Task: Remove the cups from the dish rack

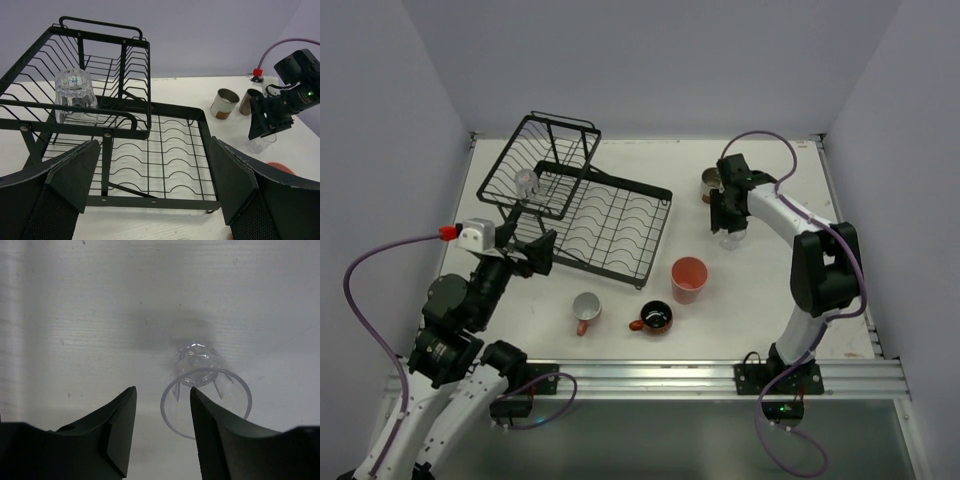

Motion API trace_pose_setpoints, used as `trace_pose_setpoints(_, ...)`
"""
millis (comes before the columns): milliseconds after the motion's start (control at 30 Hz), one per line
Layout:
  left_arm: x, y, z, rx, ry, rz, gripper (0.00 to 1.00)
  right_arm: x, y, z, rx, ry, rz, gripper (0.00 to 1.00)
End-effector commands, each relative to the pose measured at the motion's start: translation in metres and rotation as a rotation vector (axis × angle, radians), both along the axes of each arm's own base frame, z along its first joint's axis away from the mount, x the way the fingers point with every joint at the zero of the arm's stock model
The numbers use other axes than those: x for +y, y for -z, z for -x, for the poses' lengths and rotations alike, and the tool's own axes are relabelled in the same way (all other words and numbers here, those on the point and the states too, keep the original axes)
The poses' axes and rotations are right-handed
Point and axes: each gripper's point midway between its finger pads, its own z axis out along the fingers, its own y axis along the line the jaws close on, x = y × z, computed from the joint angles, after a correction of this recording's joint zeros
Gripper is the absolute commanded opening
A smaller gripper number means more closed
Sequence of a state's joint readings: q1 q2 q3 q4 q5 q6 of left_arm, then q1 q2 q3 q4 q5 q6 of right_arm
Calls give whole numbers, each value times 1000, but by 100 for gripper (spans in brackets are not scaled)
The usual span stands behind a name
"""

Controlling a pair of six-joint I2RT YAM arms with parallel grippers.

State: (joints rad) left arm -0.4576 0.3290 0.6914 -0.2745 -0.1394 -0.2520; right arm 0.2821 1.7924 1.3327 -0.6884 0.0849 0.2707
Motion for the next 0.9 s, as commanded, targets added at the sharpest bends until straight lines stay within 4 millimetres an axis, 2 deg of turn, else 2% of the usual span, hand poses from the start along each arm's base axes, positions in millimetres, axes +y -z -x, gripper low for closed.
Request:
trace_pose_setpoints(0, 3, -19, -3, -22, -23, 30, 100, 8, -36, -11, -115, -16, -45, 52)
trace_pose_setpoints(33, 5, -29, -3, -33, -31, 39, 100, 10, -51, -13, -156, -17, -62, 59)
trace_pose_setpoints(100, 3, -32, -10, -5, -40, 32, 100, 16, -72, -14, -215, -25, -104, 71)
trace_pose_setpoints(133, 2, -40, -17, 13, -55, 28, 100, 18, -93, -14, -279, -28, -130, 75)
trace_pose_setpoints(167, 1, -42, -22, 32, -61, 20, 100, 20, -105, -13, -312, -31, -151, 80)
trace_pose_setpoints(200, 0, -41, -25, 63, -65, 9, 100, 24, -116, -10, -340, -31, -184, 81)
trace_pose_setpoints(233, 0, -42, -30, 88, -77, 2, 100, 25, -138, -6, -419, -32, -216, 82)
trace_pose_setpoints(267, -3, -49, -40, 112, -90, -5, 100, 25, -148, -3, -458, -27, -235, 85)
trace_pose_setpoints(300, -3, -46, -43, 145, -98, -19, 100, 32, -159, 3, -490, -37, -293, 86)
trace_pose_setpoints(333, 2, -48, -49, 158, -143, -26, 100, 34, -161, 6, -528, -42, -324, 86)
trace_pose_setpoints(367, 2, -42, -61, 193, -173, -47, 100, 35, -182, 17, -596, -52, -365, 89)
trace_pose_setpoints(400, 6, -48, -65, 198, -199, -55, 100, 37, -190, 22, -628, -45, -403, 90)
trace_pose_setpoints(433, 11, -48, -70, 211, -244, -69, 100, 39, -181, 31, -620, -54, -429, 91)
trace_pose_setpoints(467, 10, -40, -81, 246, -263, -94, 100, 42, -201, 37, -698, -72, -475, 91)
trace_pose_setpoints(500, 11, -44, -85, 250, -280, -101, 99, 44, -205, 42, -714, -75, -507, 91)
trace_pose_setpoints(533, 10, -35, -95, 285, -302, -127, 98, 49, -200, 48, -713, -98, -536, 91)
trace_pose_setpoints(600, 11, -30, -104, 316, -329, -154, 97, 51, -207, 58, -736, -118, -562, 90)
trace_pose_setpoints(633, 13, -32, -108, 320, -350, -162, 96, 51, -202, 61, -729, -120, -563, 90)
trace_pose_setpoints(767, 27, -10, -131, 393, -431, -220, 96, 54, -206, 69, -754, -152, -595, 90)
trace_pose_setpoints(867, 39, -5, -139, 407, -474, -223, 96, 58, -209, 73, -758, -175, -622, 90)
